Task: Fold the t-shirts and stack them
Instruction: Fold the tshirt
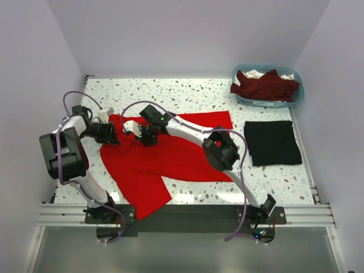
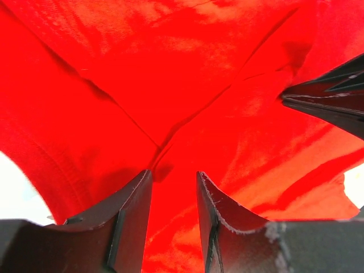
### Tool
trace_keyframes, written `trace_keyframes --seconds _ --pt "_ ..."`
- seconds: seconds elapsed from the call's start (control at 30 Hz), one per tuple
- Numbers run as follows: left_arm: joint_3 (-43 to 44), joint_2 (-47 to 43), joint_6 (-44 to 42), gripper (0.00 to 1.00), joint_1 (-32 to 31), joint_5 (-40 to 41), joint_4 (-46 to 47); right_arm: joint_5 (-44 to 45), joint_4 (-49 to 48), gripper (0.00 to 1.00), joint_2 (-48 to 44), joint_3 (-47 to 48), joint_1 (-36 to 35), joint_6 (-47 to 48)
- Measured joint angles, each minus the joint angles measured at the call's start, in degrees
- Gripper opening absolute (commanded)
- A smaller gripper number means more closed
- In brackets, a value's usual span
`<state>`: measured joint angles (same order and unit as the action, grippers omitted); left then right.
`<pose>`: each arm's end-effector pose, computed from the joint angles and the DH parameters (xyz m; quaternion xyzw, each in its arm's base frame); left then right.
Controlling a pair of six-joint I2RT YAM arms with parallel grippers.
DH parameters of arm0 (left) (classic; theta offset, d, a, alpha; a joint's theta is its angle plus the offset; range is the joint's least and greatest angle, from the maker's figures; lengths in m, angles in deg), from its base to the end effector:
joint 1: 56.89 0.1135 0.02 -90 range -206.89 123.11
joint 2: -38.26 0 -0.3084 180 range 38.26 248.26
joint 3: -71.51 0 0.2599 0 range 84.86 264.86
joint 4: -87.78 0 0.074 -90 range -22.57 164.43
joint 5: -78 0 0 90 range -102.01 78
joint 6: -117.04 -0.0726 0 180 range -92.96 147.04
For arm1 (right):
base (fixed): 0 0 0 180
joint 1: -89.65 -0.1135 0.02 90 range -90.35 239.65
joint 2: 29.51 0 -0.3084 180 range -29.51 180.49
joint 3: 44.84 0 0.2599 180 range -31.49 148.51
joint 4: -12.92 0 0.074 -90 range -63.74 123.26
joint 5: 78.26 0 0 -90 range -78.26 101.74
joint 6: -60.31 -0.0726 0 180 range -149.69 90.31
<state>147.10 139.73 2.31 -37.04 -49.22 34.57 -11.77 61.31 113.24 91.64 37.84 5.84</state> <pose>0.3348 0.0742 0.1729 0.0705 0.9413 -0.2598 0.2039 0.3514 0.4935 0.1571 -0.6889 0.6320 0.2342 0.2667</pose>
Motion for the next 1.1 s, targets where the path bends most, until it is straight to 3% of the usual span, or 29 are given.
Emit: trace_keyframes --seconds 0.27,0.43,0.77,1.1 --pt "-1.51 0.00 0.09 0.35 -0.13 1.95 1.42 -0.28 -0.02 0.00 0.00 0.00 0.11 -0.02" --pt "-1.60 0.00 0.11 0.01 -0.57 1.68 1.92 -0.61 0.04 0.00 -0.07 0.00 0.26 -0.02" --pt "-1.64 -4.85 -5.60 0.00 -0.81 -4.13 -1.84 -2.58 1.46 0.00 -1.60 -0.24 1.75 0.07" --pt "-5.38 -9.73 -19.32 0.00 -4.50 -9.03 -11.58 -5.29 4.26 0.00 -7.06 -3.76 4.66 3.15"
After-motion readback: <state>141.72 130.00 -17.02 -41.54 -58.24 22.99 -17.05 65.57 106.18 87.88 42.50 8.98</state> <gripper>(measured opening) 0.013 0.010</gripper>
